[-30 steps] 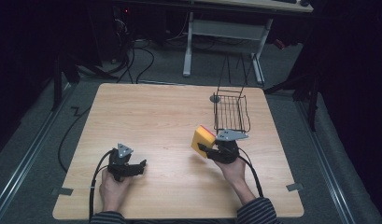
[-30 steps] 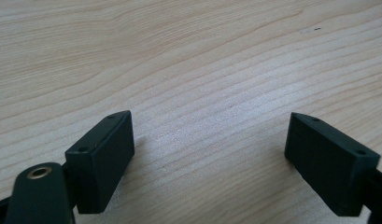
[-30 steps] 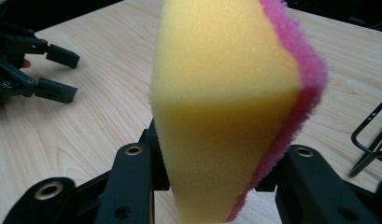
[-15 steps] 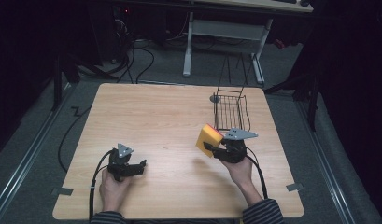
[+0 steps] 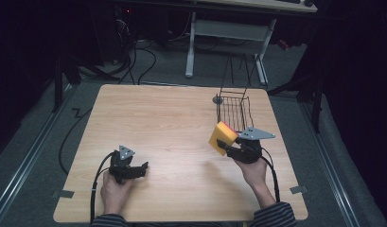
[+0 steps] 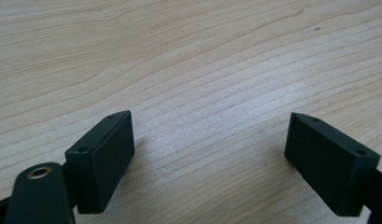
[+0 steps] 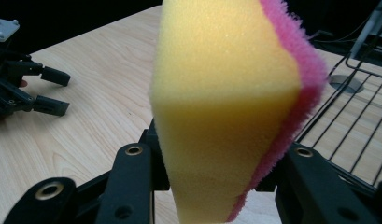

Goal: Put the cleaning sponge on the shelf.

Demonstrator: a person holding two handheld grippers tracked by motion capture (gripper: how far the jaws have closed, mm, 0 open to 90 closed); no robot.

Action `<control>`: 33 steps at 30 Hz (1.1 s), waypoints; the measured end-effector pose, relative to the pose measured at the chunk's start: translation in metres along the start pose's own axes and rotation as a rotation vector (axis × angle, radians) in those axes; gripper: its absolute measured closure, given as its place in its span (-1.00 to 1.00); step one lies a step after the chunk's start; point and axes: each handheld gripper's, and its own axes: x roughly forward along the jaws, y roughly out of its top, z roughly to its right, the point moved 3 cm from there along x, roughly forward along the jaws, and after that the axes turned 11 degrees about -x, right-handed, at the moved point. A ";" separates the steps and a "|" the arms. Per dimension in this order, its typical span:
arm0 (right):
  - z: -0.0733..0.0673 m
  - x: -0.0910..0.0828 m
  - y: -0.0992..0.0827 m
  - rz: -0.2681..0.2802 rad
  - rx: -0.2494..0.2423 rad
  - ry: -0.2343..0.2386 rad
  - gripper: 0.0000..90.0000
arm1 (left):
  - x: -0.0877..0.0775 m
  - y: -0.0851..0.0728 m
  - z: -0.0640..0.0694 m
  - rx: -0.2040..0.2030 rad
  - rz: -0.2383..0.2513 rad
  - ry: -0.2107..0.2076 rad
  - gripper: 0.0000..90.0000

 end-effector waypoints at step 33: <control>0.035 -0.029 0.014 0.045 0.020 -0.115 0.36 | 0.000 0.000 0.000 0.001 0.000 0.001 -0.64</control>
